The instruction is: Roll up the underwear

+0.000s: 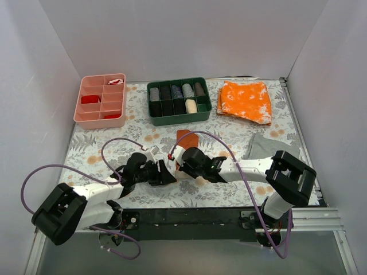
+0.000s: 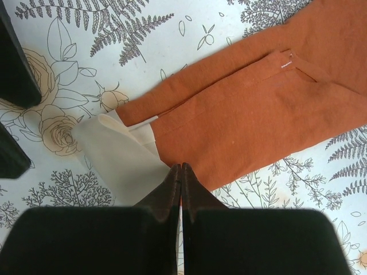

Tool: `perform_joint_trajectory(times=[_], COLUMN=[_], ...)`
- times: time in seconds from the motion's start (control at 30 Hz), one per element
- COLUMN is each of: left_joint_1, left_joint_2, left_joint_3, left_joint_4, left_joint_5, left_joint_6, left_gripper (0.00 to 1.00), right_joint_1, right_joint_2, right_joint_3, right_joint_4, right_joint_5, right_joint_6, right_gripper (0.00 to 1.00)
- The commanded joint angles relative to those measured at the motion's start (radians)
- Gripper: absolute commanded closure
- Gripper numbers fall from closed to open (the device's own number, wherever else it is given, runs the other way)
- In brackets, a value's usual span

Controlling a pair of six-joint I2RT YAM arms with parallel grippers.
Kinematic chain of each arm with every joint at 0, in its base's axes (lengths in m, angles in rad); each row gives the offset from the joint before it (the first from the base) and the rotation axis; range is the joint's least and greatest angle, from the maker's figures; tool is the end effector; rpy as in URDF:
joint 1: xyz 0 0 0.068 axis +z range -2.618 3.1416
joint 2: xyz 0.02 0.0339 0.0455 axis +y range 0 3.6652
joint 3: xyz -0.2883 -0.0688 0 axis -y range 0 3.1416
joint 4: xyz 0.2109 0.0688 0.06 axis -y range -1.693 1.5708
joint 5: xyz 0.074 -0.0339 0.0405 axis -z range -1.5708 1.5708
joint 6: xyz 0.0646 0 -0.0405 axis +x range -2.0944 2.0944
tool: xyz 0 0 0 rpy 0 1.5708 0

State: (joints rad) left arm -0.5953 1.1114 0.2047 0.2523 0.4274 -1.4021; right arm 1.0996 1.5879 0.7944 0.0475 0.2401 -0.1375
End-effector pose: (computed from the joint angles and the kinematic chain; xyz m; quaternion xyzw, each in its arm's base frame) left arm 0.1297 -0.1202 0.1620 -0.2578 0.8429 -0.4664 0.0741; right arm 0.1572 0.2746 0.2007 -0.4883 0.7689 0.0869 0.4035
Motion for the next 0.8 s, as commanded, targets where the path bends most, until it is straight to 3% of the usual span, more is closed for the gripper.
perform_joint_trajectory(times=[0.0, 0.43, 0.77], left_joint_1=[-0.038, -0.041, -0.043], left_joint_2=[0.088, 0.3, 0.41], left_joint_3=[0.044, 0.079, 0.088], left_joint_4=[0.103, 0.217, 0.251], left_joint_5=[-0.044, -0.173, -0.158], left_joint_6=[0.011, -0.027, -0.031], left_gripper=[0.5, 0.52, 0.76], right_joint_1=[-0.012, -0.033, -0.041], right_joint_2=[0.009, -0.026, -0.039], right_joint_3=[0.011, -0.041, -0.052], right_joint_4=[0.051, 0.08, 0.098], right_joint_5=[0.013, -0.016, -0.028], right_joint_6=[0.001, 0.018, 0.039], right_gripper=[0.99, 0.99, 0.99])
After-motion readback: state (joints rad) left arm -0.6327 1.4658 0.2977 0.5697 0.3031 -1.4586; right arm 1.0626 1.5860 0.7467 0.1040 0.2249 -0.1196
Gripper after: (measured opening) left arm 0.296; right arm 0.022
